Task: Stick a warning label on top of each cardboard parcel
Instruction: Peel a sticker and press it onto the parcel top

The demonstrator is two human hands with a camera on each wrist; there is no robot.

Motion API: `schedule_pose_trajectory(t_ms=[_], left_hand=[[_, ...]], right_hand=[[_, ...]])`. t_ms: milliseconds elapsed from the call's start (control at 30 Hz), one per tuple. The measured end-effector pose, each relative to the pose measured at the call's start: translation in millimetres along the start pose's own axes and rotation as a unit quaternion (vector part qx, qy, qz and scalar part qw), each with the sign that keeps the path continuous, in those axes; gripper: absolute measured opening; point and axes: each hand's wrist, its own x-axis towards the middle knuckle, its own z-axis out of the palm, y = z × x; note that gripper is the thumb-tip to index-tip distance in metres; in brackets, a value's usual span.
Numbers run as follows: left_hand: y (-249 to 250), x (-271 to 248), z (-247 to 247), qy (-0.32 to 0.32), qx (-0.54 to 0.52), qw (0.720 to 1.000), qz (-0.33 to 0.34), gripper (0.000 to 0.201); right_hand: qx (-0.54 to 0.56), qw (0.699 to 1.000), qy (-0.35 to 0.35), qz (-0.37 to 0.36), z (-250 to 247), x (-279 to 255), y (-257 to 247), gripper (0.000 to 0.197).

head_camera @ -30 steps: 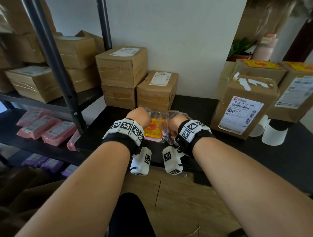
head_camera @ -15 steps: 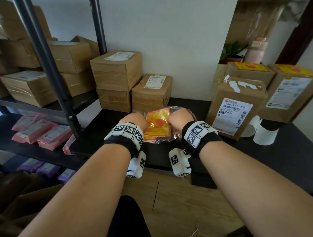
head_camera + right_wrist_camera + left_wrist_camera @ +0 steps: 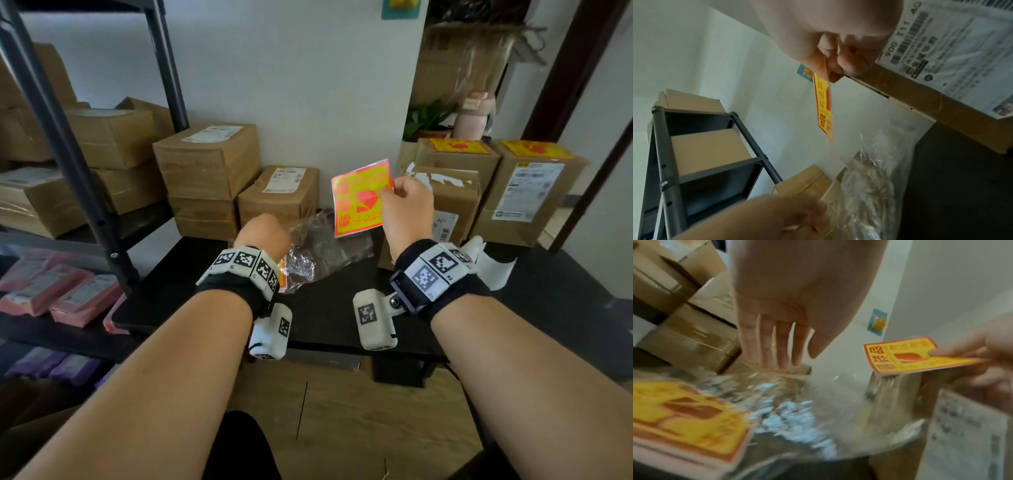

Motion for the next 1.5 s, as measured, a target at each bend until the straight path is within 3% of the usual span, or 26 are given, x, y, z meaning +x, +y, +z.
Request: schedule_pose_trajectory(t_ms=[67,133,233,333,467,667,833,1000,1067,1200,1367,1500], left_hand=[[20,-6,-5,0.027,-0.202,0.979,0.030,0.040],[39,-14,-10,-0.007,-0.350,0.936,0.037,0.049],[59,-24,-10,-0.045,-0.429,0.899,0.073,0.046],[67,-30,-3,-0.017,-0.487,0.869,0.085,0.019],[72,-36,1,0.008,-0.504,0.858,0.092,0.017],[70,-41,2,-0.049,-0.513,0.855,0.064,0.005],[73,-51,8,-0.139,-0.534,0.832,0.055,0.005],[75,-57,11,-0.180,-0.527,0.829,0.057,0.012],[76,-60,10,-0.197,-0.528,0.823,0.063,0.014],[77,-62,7,-0.215,-0.526,0.820,0.063,0.015],[80,-64,2,-0.213,-0.520,0.824,0.073,0.012],[80,-65,1,-0.181,-0.480,0.852,0.100,0.009]], right_hand=[[0.029,0.999,0.007,-0.015,-8,-1,0,0.015],[0.047,0.999,0.006,-0.021,-16,-4,0,0.015],[0.056,0.998,-0.017,-0.006,-25,-10,4,0.013],[0.041,0.999,-0.032,0.014,-35,-15,10,0.009],[0.014,0.998,-0.057,0.027,-49,-19,16,0.011],[-0.024,0.999,-0.028,0.020,-62,-19,24,0.011],[-0.091,0.995,0.012,-0.034,-66,-26,26,0.032],[-0.181,0.977,0.049,-0.101,-67,-37,26,0.055],[-0.216,0.967,0.048,-0.125,-67,-42,26,0.048],[-0.243,0.957,0.000,-0.156,-65,-44,30,0.005],[-0.158,0.970,-0.094,-0.159,-63,-44,33,0.014],[-0.130,0.971,-0.113,-0.164,-68,-44,32,0.014]])
